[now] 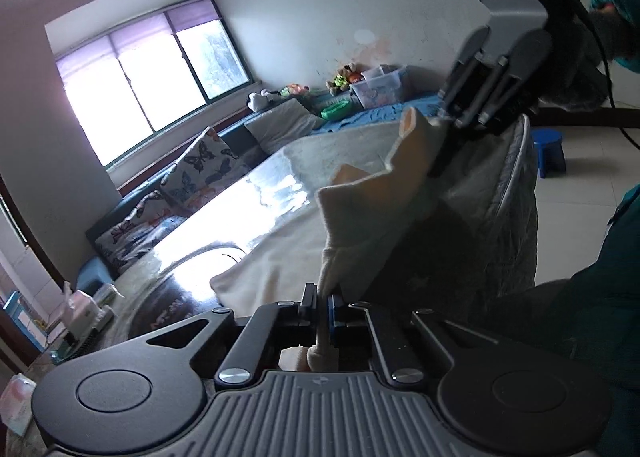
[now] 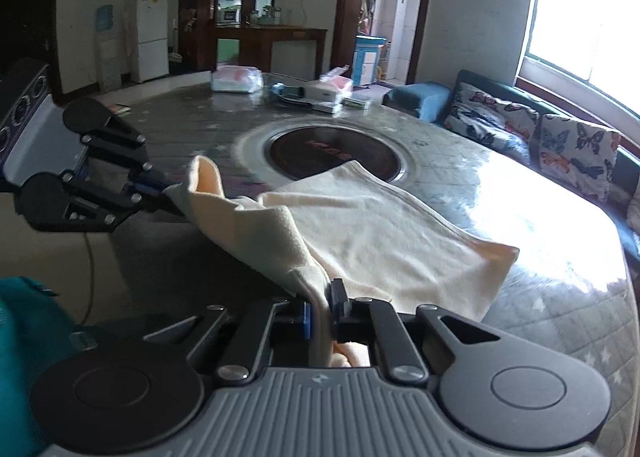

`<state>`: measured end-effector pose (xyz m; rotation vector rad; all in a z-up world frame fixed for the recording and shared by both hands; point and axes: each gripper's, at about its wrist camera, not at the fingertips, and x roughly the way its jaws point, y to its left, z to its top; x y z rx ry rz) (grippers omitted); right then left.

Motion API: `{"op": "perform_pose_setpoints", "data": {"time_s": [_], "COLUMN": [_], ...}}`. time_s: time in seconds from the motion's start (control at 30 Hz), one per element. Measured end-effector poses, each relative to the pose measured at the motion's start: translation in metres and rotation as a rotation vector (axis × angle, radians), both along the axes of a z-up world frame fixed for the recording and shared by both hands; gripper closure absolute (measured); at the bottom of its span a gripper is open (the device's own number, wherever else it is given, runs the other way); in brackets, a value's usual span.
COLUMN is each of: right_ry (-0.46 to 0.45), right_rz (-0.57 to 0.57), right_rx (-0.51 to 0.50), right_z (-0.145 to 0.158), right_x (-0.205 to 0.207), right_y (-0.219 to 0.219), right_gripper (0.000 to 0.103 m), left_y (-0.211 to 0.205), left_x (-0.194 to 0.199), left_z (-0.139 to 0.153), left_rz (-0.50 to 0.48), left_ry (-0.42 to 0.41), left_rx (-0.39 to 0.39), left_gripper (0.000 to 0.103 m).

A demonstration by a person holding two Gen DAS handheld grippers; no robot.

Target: Fold clothes

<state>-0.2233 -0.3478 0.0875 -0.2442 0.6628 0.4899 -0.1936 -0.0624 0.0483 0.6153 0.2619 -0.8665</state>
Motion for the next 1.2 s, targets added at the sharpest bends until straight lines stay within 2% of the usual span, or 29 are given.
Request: {"op": "perform_pose_setpoints", "data": {"time_s": [0.17, 0.33, 0.57, 0.67, 0.77, 0.9, 0.93, 1.0, 1.03, 1.13, 1.2], "right_ry": [0.019, 0.025, 0.041, 0.041, 0.071, 0.099, 0.11, 0.11, 0.098, 0.074, 0.058], "right_rz": [-0.006, -0.058, -0.122, -0.165, -0.228, -0.329, -0.359, -0.407, -0.439, -0.504, -0.528], "right_rx": [0.026, 0.064, 0.09, 0.086, 0.111, 0.149, 0.165, 0.18, 0.178, 0.22, 0.249], "right_z": [0.002, 0.009, 0.017, 0.01, -0.013, -0.044, -0.052, -0.059, -0.062, -0.061, -0.056], "right_x": [-0.004, 0.027, 0.094, 0.126, 0.155, 0.184, 0.189, 0.195, 0.197, 0.195, 0.191], "right_y": [0.001, -0.015, -0.039, -0.047, -0.058, -0.071, -0.075, -0.081, -0.084, -0.095, -0.101], "right_gripper": [0.095, 0.095, 0.097, 0.097, 0.097, 0.09, 0.09, 0.078, 0.078, 0.076, 0.075], "left_y": [-0.012, -0.036, -0.082, -0.107, -0.123, -0.131, -0.133, -0.13, -0.129, -0.121, -0.113], "left_x": [0.014, 0.05, 0.128, 0.16, 0.191, 0.217, 0.222, 0.224, 0.225, 0.226, 0.221], "left_z": [0.005, 0.008, 0.0, -0.011, -0.032, -0.052, -0.057, -0.057, -0.057, -0.049, -0.037], "left_rz": [0.037, 0.065, 0.146, 0.183, 0.214, 0.257, 0.269, 0.299, 0.314, 0.379, 0.398], "left_ry": [-0.035, -0.081, -0.057, -0.04, 0.009, 0.064, 0.077, 0.071, 0.068, 0.074, 0.089], "left_rx": [-0.005, -0.013, -0.021, 0.008, 0.054, 0.078, 0.081, 0.075, 0.072, 0.046, 0.0], "left_gripper": [0.097, 0.098, 0.098, 0.097, 0.097, 0.092, 0.087, 0.078, 0.072, 0.072, 0.072]}}
